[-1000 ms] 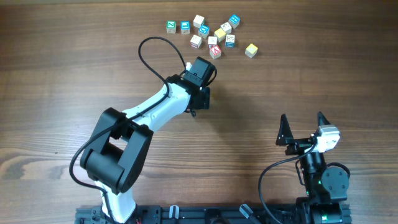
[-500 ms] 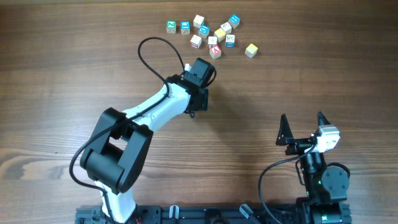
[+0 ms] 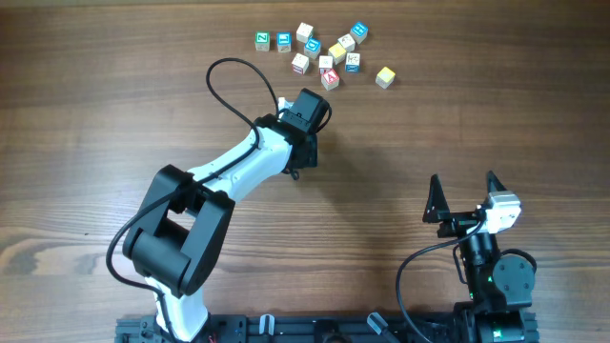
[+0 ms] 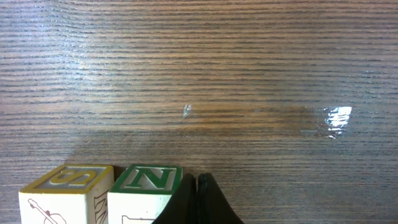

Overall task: Form a horizontal line
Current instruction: 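Raise the open left gripper up from the two placed blocks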

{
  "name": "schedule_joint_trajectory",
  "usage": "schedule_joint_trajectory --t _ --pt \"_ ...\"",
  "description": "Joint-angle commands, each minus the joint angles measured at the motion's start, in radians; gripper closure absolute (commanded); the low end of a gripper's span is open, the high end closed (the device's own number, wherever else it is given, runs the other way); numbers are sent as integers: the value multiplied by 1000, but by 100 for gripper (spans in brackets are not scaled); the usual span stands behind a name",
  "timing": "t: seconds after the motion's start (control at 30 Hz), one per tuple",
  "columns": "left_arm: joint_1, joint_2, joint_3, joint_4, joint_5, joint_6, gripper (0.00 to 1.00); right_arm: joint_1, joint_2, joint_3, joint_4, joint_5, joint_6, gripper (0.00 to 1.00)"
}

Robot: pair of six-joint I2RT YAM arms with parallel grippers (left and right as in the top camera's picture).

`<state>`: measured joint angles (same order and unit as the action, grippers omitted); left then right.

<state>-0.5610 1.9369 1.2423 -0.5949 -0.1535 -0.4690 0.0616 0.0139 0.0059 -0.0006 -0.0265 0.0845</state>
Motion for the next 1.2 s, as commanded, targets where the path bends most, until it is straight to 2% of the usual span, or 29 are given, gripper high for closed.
schedule_joint_trajectory --t 0.0,1.17 --pt "3 -5 -14 -8 -28 -18 96 -3 -3 -1 3 -17 -6 0" --pt "3 -5 -14 -33 -49 -18 96 -3 -3 -1 3 -17 -6 0"
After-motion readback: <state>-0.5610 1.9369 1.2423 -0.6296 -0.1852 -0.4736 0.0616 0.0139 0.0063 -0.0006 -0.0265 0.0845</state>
